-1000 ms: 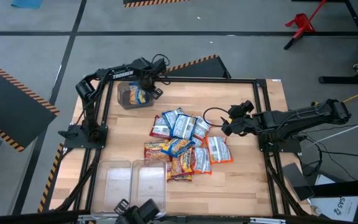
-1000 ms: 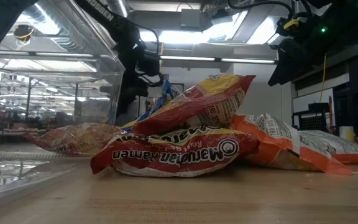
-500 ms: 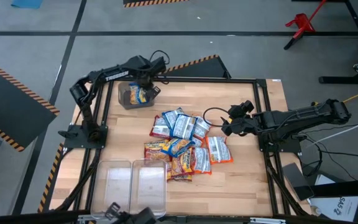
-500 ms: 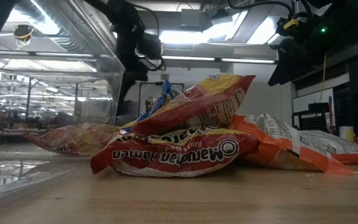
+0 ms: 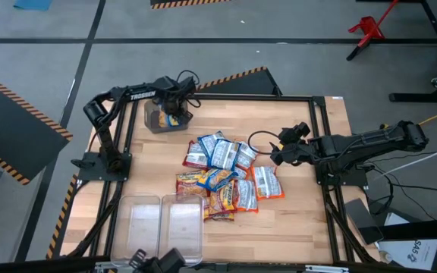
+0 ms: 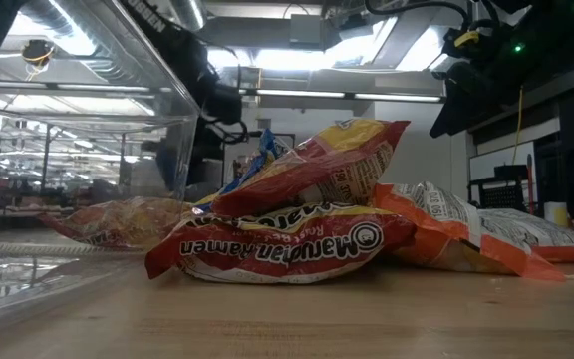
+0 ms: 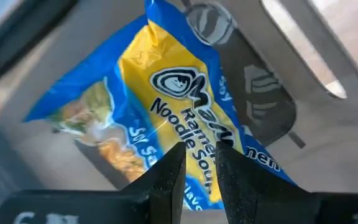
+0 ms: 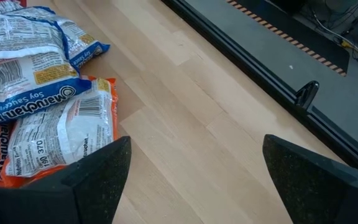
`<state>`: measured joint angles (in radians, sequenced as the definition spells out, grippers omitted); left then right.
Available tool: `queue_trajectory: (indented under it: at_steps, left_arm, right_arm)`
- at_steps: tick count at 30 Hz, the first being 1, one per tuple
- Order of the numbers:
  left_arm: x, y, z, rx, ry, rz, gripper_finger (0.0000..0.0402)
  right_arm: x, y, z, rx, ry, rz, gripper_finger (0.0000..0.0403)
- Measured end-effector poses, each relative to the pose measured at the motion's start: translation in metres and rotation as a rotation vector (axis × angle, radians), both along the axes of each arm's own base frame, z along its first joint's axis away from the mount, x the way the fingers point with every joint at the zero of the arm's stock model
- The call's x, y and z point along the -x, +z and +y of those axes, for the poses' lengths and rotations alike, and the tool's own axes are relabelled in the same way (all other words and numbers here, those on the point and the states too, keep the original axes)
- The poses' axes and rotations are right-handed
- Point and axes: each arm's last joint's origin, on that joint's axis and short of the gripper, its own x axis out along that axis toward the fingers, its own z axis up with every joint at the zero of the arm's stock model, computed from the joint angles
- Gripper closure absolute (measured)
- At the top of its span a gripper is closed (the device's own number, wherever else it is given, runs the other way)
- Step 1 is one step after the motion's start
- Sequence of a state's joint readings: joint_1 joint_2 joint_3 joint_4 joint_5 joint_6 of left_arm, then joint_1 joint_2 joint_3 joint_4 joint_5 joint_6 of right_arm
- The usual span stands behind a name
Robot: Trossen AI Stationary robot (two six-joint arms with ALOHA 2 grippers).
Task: Sort Maruchan noodles
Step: Put the blue noodle pack into the black bin
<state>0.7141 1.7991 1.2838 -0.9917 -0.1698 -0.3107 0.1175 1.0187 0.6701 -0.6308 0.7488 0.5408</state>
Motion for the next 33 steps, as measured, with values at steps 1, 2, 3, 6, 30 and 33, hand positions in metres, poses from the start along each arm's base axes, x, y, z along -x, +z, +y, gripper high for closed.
queue_trajectory:
  at_steps: [1, 2, 3, 6, 30, 33]
  left_arm:
    - [0.000, -0.002, -0.001, 0.009, -0.003, -0.011, 0.0322]
    - [-0.001, -0.003, -0.001, 0.022, -0.012, -0.027, 0.0322]
    - [-0.002, -0.004, -0.002, 0.037, -0.026, -0.043, 0.0322]
    - [-0.008, -0.004, -0.003, 0.051, -0.076, -0.101, 0.0322]
    - [-0.088, 0.106, -0.080, -0.045, -0.619, -0.725, 0.0264]
    - [-0.100, 0.096, -0.096, -0.066, -0.685, -0.667, 0.0233]
  right_arm:
    - [0.000, 0.000, 0.000, 0.003, 0.001, 0.002, 0.0052]
    - [0.000, 0.000, 0.000, 0.007, 0.002, 0.004, 0.0052]
    - [0.000, 0.000, 0.000, 0.013, 0.004, 0.007, 0.0052]
    - [0.000, 0.000, 0.000, 0.019, 0.008, 0.012, 0.0052]
    - [-0.001, 0.001, 0.000, 0.009, 0.014, 0.001, 0.0052]
    - [-0.001, 0.000, 0.000, -0.002, 0.022, 0.003, 0.0052]
